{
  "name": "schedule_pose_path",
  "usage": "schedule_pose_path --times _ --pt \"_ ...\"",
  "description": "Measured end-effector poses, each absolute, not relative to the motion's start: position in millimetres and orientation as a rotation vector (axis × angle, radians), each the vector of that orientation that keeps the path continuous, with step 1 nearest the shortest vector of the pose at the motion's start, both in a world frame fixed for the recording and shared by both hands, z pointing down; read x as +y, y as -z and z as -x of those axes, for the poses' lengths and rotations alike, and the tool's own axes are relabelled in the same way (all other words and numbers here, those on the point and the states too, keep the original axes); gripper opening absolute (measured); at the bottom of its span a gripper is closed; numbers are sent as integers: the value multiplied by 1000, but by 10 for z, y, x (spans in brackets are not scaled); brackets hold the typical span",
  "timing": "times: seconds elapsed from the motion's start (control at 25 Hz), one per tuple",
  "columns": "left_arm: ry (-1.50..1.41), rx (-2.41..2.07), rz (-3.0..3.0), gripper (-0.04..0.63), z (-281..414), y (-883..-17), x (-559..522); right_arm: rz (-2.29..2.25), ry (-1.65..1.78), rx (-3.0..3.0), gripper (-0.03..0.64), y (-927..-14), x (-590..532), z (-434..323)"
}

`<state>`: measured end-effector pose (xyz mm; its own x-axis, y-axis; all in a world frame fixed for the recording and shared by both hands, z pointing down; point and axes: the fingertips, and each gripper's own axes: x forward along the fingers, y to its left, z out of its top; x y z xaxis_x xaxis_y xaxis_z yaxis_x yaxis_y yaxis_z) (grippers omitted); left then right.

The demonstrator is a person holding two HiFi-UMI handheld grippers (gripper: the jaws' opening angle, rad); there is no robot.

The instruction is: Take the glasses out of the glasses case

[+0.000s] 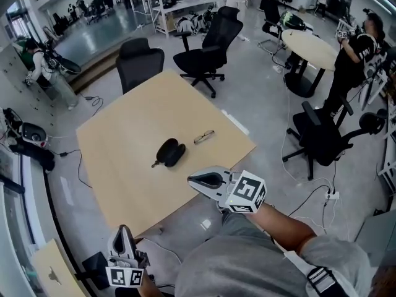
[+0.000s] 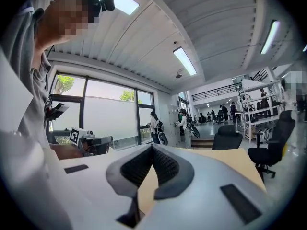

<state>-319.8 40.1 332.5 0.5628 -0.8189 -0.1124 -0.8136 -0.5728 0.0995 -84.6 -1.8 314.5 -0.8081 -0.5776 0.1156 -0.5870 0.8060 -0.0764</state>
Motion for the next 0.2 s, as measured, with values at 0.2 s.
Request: schedule_pose_path --times 0.2 --pt "166 -1383 -2749 5 2888 -3413 734 -962 -219 -2883 6 -3174 387 589"
